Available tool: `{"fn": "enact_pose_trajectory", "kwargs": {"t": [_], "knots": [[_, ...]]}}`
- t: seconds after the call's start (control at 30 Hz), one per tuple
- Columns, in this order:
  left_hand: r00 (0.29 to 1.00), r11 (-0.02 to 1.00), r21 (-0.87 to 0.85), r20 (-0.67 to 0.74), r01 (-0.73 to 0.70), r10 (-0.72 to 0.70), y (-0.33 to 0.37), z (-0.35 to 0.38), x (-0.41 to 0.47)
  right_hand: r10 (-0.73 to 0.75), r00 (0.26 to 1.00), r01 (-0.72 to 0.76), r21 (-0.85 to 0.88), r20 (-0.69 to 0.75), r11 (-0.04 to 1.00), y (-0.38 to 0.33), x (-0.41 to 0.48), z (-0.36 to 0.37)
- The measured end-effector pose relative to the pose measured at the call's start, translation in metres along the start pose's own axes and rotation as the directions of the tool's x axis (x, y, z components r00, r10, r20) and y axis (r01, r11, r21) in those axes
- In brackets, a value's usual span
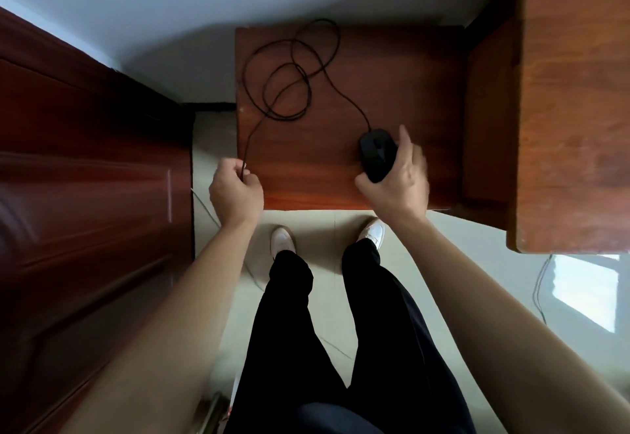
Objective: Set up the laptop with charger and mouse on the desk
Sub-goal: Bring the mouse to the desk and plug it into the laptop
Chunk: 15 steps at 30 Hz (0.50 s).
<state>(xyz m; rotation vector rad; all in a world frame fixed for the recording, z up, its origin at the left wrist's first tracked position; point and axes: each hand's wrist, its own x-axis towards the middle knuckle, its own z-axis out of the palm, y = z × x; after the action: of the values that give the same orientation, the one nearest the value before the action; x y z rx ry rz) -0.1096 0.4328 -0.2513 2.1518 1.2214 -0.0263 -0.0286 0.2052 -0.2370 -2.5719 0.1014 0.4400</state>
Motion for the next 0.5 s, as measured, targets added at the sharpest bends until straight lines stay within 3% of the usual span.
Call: {"fn": "enact_pose_trajectory", "kwargs": {"t": [0.23, 0.5], "knots": [[0.934, 0.891, -0.288, -0.174, -0.352, 0.313, 0.075, -0.104, 0.017, -0.054, 0.982, 0.073, 0.101, -0.181, 0.992, -0.073, -0.024, -0.08], [0.83, 0.687, -0.469, -0.254, -0.555, 0.497, 0.226, -0.212, -0.004, -0.028, 0.869, 0.134, 0.181, -0.493, 0.974, -0.129, -0.072, -0.226]]}}
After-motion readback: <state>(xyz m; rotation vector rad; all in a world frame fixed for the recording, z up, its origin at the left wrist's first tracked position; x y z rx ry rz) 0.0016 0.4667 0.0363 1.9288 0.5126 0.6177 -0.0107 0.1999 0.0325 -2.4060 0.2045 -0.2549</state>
